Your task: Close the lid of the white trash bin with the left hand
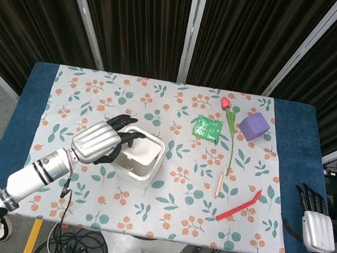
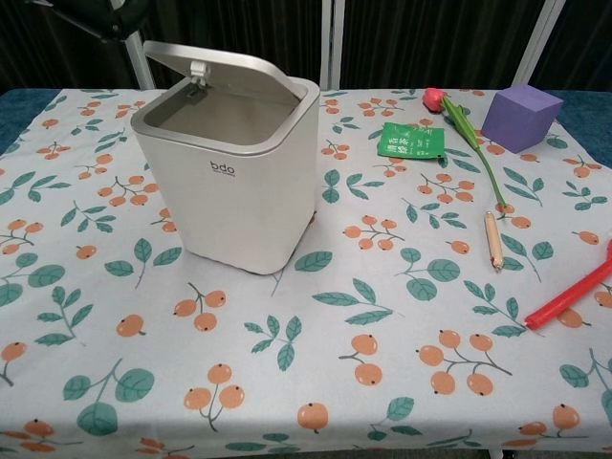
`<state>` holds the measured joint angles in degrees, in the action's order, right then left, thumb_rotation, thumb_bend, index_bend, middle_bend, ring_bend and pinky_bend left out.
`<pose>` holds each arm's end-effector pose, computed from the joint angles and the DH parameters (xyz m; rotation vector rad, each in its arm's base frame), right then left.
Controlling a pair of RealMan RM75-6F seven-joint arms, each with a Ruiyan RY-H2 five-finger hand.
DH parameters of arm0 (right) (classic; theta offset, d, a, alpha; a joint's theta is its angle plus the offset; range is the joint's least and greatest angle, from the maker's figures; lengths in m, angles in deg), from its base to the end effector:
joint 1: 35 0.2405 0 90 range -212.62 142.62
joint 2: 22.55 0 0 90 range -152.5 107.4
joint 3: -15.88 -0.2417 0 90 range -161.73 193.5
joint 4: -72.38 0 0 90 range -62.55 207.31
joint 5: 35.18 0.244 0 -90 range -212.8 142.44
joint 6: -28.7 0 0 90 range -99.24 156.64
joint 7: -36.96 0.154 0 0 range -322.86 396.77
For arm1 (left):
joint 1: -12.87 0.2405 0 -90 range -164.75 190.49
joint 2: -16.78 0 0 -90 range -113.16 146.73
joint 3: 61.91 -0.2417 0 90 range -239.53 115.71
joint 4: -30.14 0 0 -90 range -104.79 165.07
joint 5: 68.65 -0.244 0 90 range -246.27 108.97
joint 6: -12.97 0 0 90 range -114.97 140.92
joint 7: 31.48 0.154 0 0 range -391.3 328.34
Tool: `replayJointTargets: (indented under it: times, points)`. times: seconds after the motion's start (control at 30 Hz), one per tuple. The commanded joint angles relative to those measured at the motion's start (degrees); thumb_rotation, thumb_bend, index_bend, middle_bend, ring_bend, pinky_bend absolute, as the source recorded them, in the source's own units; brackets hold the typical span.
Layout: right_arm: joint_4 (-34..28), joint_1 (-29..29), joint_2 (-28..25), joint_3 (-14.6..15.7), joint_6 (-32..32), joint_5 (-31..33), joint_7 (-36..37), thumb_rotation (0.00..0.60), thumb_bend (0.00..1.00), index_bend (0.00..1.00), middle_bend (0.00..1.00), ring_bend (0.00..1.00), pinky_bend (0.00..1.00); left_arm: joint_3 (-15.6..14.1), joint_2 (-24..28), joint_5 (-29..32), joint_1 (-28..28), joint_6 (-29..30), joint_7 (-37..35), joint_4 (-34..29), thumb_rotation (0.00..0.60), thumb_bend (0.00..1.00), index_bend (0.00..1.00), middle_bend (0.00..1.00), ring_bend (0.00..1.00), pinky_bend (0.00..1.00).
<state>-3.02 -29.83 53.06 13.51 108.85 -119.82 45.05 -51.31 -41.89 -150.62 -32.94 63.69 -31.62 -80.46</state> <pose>-0.3598 -0.1948 0.0772 1.3741 -1.0186 0.8695 -0.0636 0.3178 0.0570 -2.1479 -0.8430 -1.1684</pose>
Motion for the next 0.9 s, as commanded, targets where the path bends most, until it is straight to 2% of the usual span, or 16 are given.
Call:
replayJointTargets:
  times: [0.03, 0.9]
  points:
    - [0.0, 0.0, 0.0, 0.0, -0.2, 0.1, 0.0, 0.600, 0.21, 0.00, 0.00, 0.00, 0.00, -0.8, -0.5, -0.5, 0.5, 0.4, 0.3, 0.1, 0.600, 0.86, 0.14, 0.40, 0.03, 0.07]
    - [-0.1, 0.2, 0.1, 0.2, -1.1, 0.4, -0.1, 0.600, 0.21, 0.00, 0.00, 0.00, 0.00, -4.0, -4.5, -0.4, 0.4, -1.3, 1.4, 2.2, 0.600, 0.86, 0.14, 0.40, 0.03, 0.07]
